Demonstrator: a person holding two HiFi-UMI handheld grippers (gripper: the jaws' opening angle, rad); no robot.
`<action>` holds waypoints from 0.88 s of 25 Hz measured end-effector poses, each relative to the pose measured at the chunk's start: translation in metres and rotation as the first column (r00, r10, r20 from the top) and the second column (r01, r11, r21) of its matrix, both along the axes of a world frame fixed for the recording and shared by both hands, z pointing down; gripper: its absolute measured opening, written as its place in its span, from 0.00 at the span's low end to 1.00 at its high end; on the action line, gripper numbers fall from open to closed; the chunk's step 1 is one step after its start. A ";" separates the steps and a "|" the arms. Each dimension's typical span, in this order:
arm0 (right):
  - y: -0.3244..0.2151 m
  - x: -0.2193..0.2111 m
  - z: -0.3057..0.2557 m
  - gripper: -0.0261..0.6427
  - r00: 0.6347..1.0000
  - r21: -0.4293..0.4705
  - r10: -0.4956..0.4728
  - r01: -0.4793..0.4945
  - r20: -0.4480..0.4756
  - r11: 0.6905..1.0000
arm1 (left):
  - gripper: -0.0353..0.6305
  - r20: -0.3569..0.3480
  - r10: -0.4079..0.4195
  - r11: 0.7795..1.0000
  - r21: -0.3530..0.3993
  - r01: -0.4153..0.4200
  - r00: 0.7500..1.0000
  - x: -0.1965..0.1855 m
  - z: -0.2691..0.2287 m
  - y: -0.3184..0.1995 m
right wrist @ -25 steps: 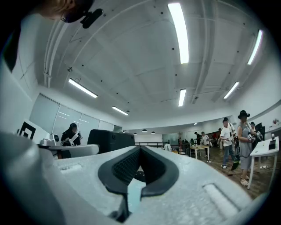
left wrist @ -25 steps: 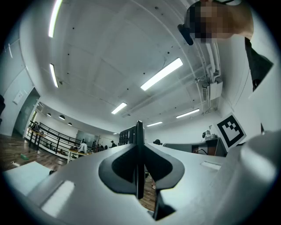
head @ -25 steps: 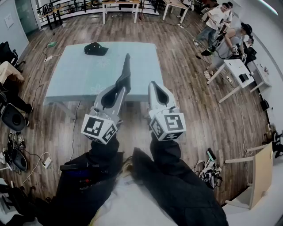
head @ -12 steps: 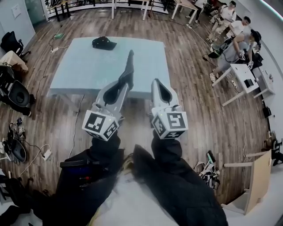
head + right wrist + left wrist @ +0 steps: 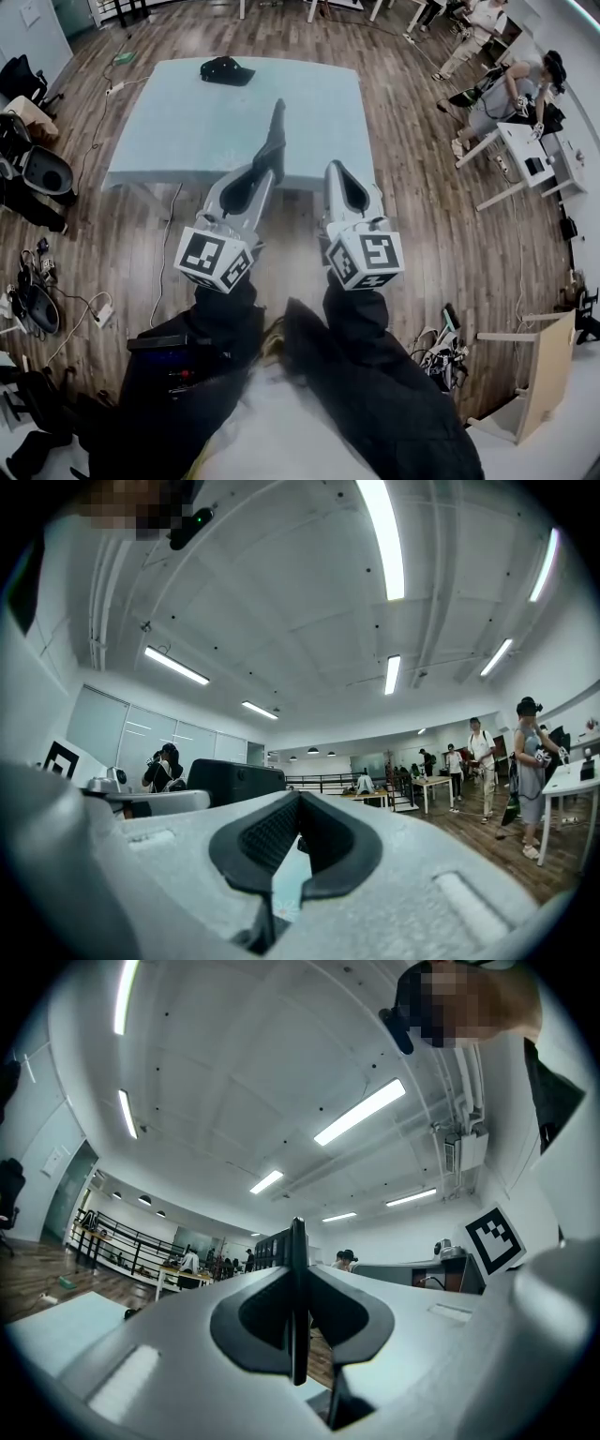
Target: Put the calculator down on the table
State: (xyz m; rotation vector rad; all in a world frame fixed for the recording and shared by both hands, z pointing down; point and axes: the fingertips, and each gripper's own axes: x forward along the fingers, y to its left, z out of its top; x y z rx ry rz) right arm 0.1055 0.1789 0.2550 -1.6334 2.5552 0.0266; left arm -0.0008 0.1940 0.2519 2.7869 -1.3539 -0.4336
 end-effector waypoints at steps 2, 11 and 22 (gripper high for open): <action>0.000 -0.007 0.006 0.04 1.000 -0.008 0.005 -0.005 -0.002 1.000 | 0.12 0.000 0.005 1.000 -0.013 -0.005 1.000 -0.007 0.005 -0.001; -0.006 -0.030 0.024 0.04 1.000 -0.032 0.027 -0.027 -0.003 0.999 | 0.12 -0.011 0.044 0.998 -0.048 -0.045 0.999 -0.028 0.026 -0.012; -0.022 -0.049 0.047 0.04 0.999 -0.075 0.041 -0.041 -0.003 0.996 | 0.12 -0.015 0.068 0.994 -0.082 -0.069 0.998 -0.045 0.052 -0.032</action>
